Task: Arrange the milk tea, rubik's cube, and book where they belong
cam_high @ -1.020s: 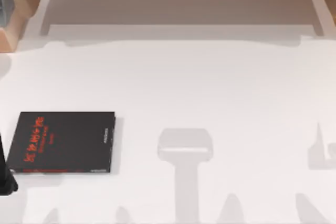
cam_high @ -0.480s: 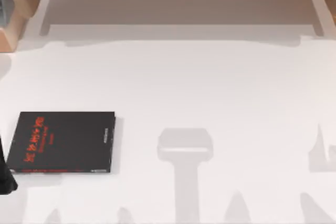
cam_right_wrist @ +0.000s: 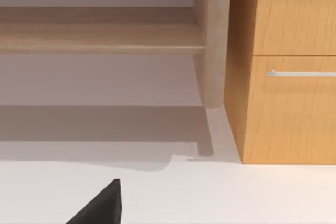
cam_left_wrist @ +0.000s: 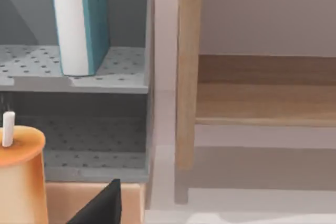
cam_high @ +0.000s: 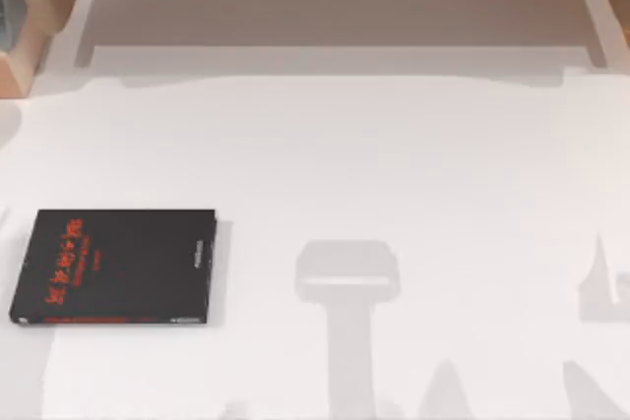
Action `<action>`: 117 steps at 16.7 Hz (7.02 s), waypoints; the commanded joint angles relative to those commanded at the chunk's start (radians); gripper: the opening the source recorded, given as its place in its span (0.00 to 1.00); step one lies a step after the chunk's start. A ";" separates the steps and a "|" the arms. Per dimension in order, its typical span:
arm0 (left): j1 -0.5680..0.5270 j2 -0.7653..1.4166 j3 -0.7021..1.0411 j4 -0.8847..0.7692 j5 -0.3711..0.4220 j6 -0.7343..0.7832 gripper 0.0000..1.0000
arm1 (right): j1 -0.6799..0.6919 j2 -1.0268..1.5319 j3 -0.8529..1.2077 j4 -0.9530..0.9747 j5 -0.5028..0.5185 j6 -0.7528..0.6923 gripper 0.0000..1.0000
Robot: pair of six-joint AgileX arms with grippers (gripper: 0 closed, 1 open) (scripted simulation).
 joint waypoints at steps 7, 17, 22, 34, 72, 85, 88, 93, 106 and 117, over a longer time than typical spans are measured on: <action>0.111 0.783 0.421 0.329 0.121 0.001 1.00 | 0.000 0.000 0.000 0.000 0.000 0.000 1.00; 0.223 1.659 0.889 0.751 0.256 0.001 1.00 | 0.000 0.000 0.000 0.000 0.000 0.000 1.00; 0.235 1.742 0.946 0.808 0.271 -0.001 1.00 | 0.000 0.000 0.000 0.000 0.000 0.000 1.00; 0.212 1.840 1.092 0.760 0.248 -0.001 1.00 | 0.000 0.000 0.000 0.000 0.000 0.000 1.00; 0.215 1.789 1.064 0.741 0.243 0.010 0.00 | 0.000 0.000 0.000 0.000 0.000 0.000 1.00; -0.214 1.073 0.449 0.915 -0.427 0.710 0.00 | 0.000 0.000 0.000 0.000 0.000 0.000 1.00; -0.378 0.987 0.162 0.927 -0.524 0.921 0.00 | 0.000 0.000 0.000 0.000 0.000 0.000 1.00; -0.572 1.006 -0.221 0.897 -0.542 1.207 0.00 | 0.000 0.000 0.000 0.000 0.000 0.000 1.00; -0.619 1.095 -0.358 0.910 -0.513 1.344 0.00 | 0.000 0.000 0.000 0.000 0.000 0.000 1.00; -0.616 1.114 -0.359 0.923 -0.508 1.345 0.45 | 0.000 0.000 0.000 0.000 0.000 0.000 1.00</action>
